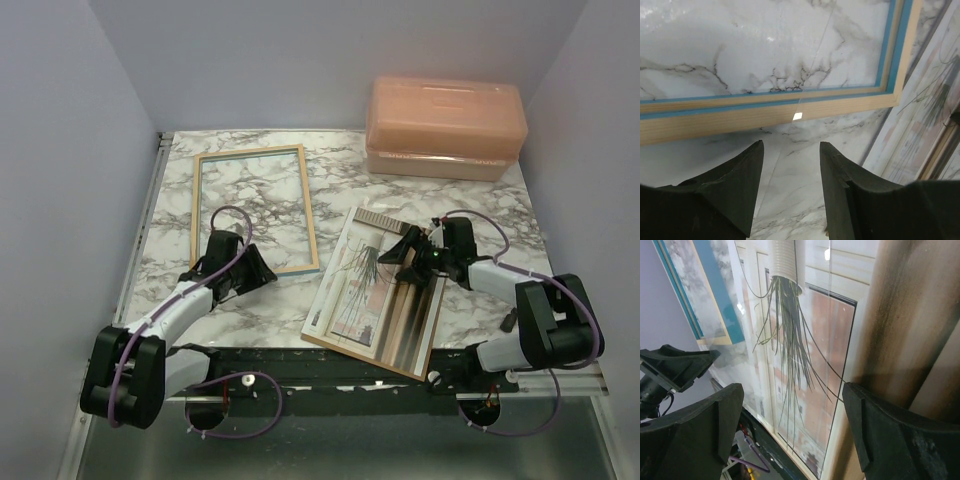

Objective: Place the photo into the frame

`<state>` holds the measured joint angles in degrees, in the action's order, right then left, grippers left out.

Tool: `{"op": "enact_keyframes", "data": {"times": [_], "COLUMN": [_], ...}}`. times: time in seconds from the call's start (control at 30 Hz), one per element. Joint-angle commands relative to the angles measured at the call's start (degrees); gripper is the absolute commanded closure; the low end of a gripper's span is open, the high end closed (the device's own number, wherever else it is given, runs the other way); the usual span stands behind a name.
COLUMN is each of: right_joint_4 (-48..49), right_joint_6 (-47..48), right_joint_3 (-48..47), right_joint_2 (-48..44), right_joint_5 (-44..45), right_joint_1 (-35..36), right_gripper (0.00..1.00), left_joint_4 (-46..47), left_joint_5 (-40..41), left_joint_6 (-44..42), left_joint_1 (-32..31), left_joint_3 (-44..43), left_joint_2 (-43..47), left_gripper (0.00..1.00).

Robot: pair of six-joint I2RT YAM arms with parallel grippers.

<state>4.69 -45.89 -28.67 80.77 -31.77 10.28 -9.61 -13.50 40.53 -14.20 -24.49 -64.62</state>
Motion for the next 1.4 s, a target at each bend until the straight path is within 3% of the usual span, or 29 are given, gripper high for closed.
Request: {"op": "enact_keyframes", "data": {"times": [0.0,0.2,0.47,0.67,0.8,1.17,1.27,1.37], "right_joint_4": [-1.3,1.8,5.2,7.5,8.4,8.7,8.1,8.1], "right_joint_6": [1.2,0.0,-0.9,-1.3,-1.5,0.4,1.2,0.9], "right_joint_3": [1.2,0.8,1.5,1.6,1.5,0.8,0.6,0.0], "right_joint_2": [4.3,8.5,12.5,15.1,16.0,16.0,15.7,15.6], "right_joint_5": [3.2,1.3,-0.1,-1.7,-2.7,-5.3,-5.3,-4.8], "right_joint_1": [-0.1,-0.1,-0.1,0.0,0.0,0.0,0.0,0.1], "right_gripper": [0.10,0.11,0.11,0.11,0.11,0.11,0.11,0.11], "left_joint_4": [0.2,-1.5,-4.9,-1.7,1.8,6.0,4.5,-0.1], "left_joint_5": [-0.4,0.6,3.6,-7.2,-16.3,-26.7,-24.7,-17.7], "left_joint_6": [-1.5,-3.7,-7.6,-9.9,-10.0,-9.5,-10.2,-11.5], "left_joint_1": [0.4,0.5,1.0,1.6,1.7,2.0,2.2,2.2], "left_joint_3": [-5.0,-13.1,-24.6,-29.4,-29.9,-25.7,-25.1,-25.6], "left_joint_2": [0.3,-2.9,-16.0,-24.6,-27.8,-23.2,-21.8,-20.6], "left_gripper": [0.49,0.47,0.39,0.24,0.22,0.34,0.34,0.32]}}
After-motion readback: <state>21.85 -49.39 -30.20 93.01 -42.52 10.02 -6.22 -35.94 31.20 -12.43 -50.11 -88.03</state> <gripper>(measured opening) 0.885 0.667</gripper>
